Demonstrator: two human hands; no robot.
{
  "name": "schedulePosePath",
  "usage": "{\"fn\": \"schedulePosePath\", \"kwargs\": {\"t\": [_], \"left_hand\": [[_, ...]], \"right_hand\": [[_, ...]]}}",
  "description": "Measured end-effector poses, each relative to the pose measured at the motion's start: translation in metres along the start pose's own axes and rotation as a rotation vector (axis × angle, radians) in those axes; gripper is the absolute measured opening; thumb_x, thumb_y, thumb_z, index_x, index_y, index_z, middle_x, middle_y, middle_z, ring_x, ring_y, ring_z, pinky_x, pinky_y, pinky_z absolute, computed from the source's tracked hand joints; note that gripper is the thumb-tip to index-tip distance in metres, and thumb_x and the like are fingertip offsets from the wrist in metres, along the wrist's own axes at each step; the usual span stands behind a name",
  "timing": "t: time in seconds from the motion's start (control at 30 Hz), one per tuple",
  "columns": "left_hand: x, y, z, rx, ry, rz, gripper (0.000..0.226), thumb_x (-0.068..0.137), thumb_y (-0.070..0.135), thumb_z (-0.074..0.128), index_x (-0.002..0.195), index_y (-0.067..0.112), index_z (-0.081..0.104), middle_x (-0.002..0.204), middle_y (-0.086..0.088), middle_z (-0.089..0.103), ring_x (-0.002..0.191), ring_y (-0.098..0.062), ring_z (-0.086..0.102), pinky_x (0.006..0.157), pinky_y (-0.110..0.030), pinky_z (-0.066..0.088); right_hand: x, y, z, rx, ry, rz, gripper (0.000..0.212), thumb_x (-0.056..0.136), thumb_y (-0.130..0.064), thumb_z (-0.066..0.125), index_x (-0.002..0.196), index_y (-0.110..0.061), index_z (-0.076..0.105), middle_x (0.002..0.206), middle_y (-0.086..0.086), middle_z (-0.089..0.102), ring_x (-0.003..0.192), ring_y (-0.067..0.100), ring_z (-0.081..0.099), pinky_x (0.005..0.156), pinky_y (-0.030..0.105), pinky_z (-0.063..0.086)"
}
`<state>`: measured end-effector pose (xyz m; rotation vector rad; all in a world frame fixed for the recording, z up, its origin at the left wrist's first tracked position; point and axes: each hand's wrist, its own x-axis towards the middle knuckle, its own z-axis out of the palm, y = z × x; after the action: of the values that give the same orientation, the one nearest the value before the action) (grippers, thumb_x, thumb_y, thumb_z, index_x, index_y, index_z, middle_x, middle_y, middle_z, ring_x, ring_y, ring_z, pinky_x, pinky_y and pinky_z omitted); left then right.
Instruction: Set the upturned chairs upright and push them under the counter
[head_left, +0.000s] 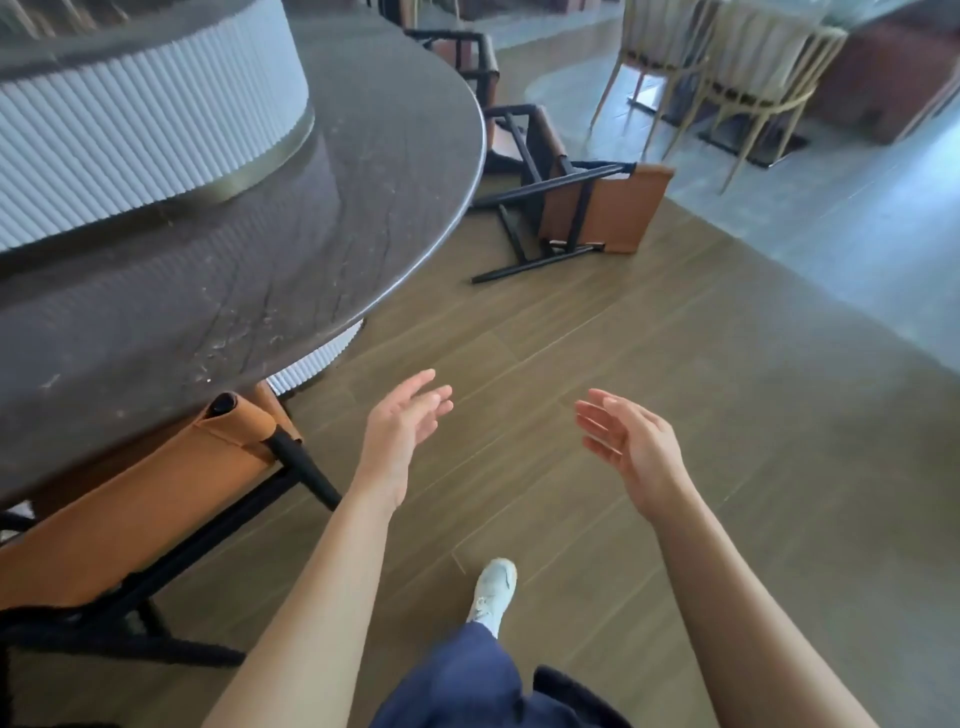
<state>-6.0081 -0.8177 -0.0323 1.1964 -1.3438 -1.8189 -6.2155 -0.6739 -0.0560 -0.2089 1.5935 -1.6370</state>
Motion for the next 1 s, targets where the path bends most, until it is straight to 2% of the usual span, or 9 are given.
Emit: {"fn": "schedulePosePath", "kwargs": {"t": [0.37, 0.67, 1.0], "left_hand": [[0.14, 0.049, 0.104, 0.046, -0.17, 0.0, 0.026, 0.093, 0.011, 0.055, 0.113, 0.026, 0.065, 0.105, 0.002, 0.074, 0.1, -0.012, 0.069, 0.101, -0.037, 0.047], [0.22, 0.067, 0.205, 0.115, -0.297, -0.006, 0.023, 0.093, 0.01, 0.054, 0.112, 0.019, 0.066, 0.103, 0.0, 0.074, 0.099, -0.015, 0.07, 0.099, -0.037, 0.049], [0.301, 0.083, 0.36, 0.133, -0.301, -0.004, 0.021, 0.094, 0.01, 0.054, 0.11, 0.018, 0.066, 0.102, 0.002, 0.075, 0.1, -0.014, 0.069, 0.1, -0.037, 0.049]], "right_hand": [[0.111, -0.065, -0.045, 0.08, 0.138, -0.054, 0.021, 0.096, -0.017, 0.054, 0.107, -0.013, 0.071, 0.103, 0.008, 0.075, 0.101, 0.021, 0.071, 0.08, 0.033, 0.051], [0.183, -0.101, -0.102, 0.168, 0.269, -0.039, 0.019, 0.094, -0.019, 0.056, 0.104, -0.014, 0.071, 0.101, 0.006, 0.076, 0.1, 0.019, 0.071, 0.08, 0.033, 0.05], [0.294, -0.179, -0.196, 0.154, 0.29, -0.007, 0.019, 0.095, -0.018, 0.054, 0.102, -0.016, 0.072, 0.102, 0.007, 0.076, 0.096, 0.018, 0.071, 0.078, 0.032, 0.05]]}}
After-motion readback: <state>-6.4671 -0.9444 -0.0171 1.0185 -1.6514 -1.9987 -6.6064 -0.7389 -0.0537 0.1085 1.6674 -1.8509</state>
